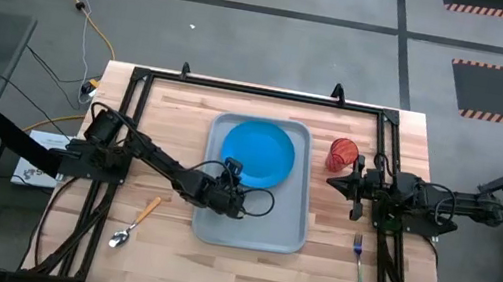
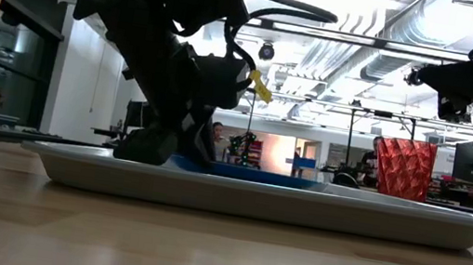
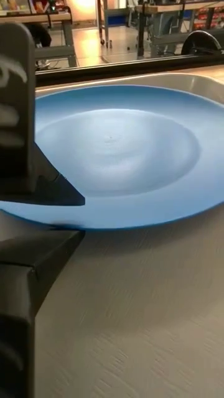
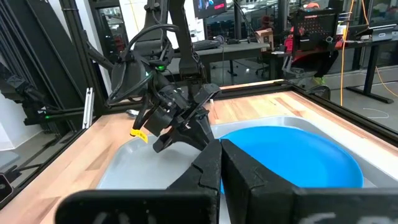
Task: Pick and place plate/cup/fork/spoon on tray
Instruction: Put the blue plate on the right of the gray serving tray, then put the brown glass on the gray serving tray to the top left of the blue plate
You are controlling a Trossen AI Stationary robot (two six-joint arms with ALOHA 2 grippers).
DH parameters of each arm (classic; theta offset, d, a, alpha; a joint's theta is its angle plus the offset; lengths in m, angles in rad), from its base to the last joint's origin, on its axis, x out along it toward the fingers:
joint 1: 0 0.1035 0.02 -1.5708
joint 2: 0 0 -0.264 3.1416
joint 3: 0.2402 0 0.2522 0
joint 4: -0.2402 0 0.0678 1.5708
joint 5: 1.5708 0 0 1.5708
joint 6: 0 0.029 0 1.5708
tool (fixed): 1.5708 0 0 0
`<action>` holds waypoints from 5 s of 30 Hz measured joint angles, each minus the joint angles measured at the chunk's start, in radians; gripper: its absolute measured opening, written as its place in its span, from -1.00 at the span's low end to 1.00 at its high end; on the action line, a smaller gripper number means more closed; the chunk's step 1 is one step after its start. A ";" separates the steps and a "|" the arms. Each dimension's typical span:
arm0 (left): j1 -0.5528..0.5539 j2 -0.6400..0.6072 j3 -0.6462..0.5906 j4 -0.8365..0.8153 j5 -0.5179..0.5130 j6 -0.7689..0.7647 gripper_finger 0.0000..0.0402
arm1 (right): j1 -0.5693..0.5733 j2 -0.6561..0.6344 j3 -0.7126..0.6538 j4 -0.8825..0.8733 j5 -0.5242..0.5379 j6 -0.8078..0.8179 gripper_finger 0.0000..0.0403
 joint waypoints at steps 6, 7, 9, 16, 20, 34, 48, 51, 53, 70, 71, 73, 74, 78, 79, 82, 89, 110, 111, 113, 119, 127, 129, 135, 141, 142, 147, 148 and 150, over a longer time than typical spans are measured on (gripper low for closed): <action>0.000 0.000 0.000 0.000 0.000 0.001 -0.52 | 0.000 0.000 0.000 0.000 0.000 0.000 -1.00; 0.000 0.000 0.000 0.000 0.000 0.001 -0.49 | 0.000 0.000 0.000 0.000 0.000 0.000 -1.00; 0.000 0.000 0.000 0.001 0.000 0.001 -0.42 | 0.000 0.000 0.000 0.000 0.000 0.000 -1.00; 0.000 0.000 0.000 0.000 0.031 -0.002 -0.24 | 0.000 0.000 0.000 0.000 0.000 0.000 -1.00; 0.000 0.000 0.000 0.000 0.050 -0.009 -0.19 | 0.000 0.000 0.000 0.000 0.000 0.000 -1.00; -0.005 -0.008 0.019 -0.065 0.101 -0.086 -0.16 | 0.000 0.000 0.000 0.000 0.000 0.000 -1.00; -0.042 -0.076 0.143 -0.333 0.044 -0.150 -0.16 | 0.000 0.006 0.000 0.000 0.000 0.000 -1.00; -0.049 -0.120 0.147 -0.377 0.024 -0.189 -0.16 | 0.000 0.014 0.000 0.000 0.000 0.000 -1.00; -0.050 -0.164 0.145 -0.415 0.019 -0.224 -0.16 | 0.000 0.019 0.001 0.000 -0.001 0.000 -1.00; -0.052 -0.722 -0.162 -0.133 0.107 -0.375 -0.16 | 0.000 0.047 0.001 -0.001 -0.003 0.000 -1.00; -0.042 -0.763 -0.204 -0.083 0.133 -0.363 -0.16 | 0.000 0.048 0.001 -0.001 -0.003 0.000 -1.00; -0.016 -0.836 -0.285 0.058 0.205 -0.334 -0.16 | 0.000 0.047 0.001 -0.001 -0.003 0.000 -1.00; 0.005 -0.870 -0.319 0.126 0.252 -0.315 -0.16 | 0.000 0.048 0.001 -0.001 -0.003 0.000 -1.00; 0.126 -0.975 -0.427 0.353 0.503 -0.273 -0.16 | 0.000 0.055 0.001 -0.001 -0.003 0.000 -1.00; 0.160 -0.989 -0.444 0.384 0.563 -0.270 -0.16 | 0.000 0.057 0.001 -0.001 -0.003 0.000 -1.00; 0.264 -1.007 -0.482 0.466 0.724 -0.278 -0.16 | 0.000 0.061 0.001 -0.001 -0.003 0.000 -1.00; 0.386 -0.998 -0.550 0.586 0.831 -0.316 -0.17 | 0.000 0.062 0.001 -0.001 -0.003 0.000 -1.00; 0.385 -1.053 -0.560 0.671 0.822 -0.312 -0.17 | 0.000 0.062 0.001 -0.001 -0.003 0.000 -1.00; 0.385 -1.053 -0.560 0.676 0.821 -0.312 -0.17 | 0.000 0.062 0.001 -0.001 -0.003 0.000 -1.00; 0.385 -1.053 -0.560 0.694 0.819 -0.312 -0.17 | 0.000 0.062 0.001 0.000 0.003 0.000 -1.00; 0.385 -1.053 -0.560 0.731 0.819 -0.312 -0.17 | 0.000 0.063 0.000 0.026 0.007 0.008 -1.00; 0.385 -1.053 -0.560 0.732 0.820 -0.266 -0.17 | 0.000 0.078 0.000 0.536 0.032 -0.104 -1.00; 0.385 -1.053 -0.560 0.731 0.820 -0.260 -0.17 | 0.000 0.099 0.000 0.683 0.032 -0.165 -1.00; 0.385 -1.053 -0.560 0.731 0.820 -0.259 -0.17 | -0.009 0.213 0.087 0.703 0.161 -0.198 -0.97; 0.385 -1.053 -0.560 0.731 0.820 -0.259 -0.17 | -0.055 0.415 0.303 0.274 0.440 -0.084 -0.65; 0.385 -1.053 -0.560 0.731 0.820 -0.259 -0.17 | -0.067 0.451 0.349 0.164 0.476 -0.048 -0.57; 0.385 -1.053 -0.560 0.717 0.820 -0.260 -0.17 | -0.136 0.629 0.555 -0.357 0.488 0.163 -0.23; 0.385 -1.053 -0.560 0.714 0.820 -0.260 -0.17 | -0.148 0.661 0.586 -0.424 0.478 0.196 -0.17; 0.385 -1.053 -0.560 0.715 0.820 -0.260 -0.17 | -0.174 0.721 0.638 -0.535 0.451 0.249 -0.09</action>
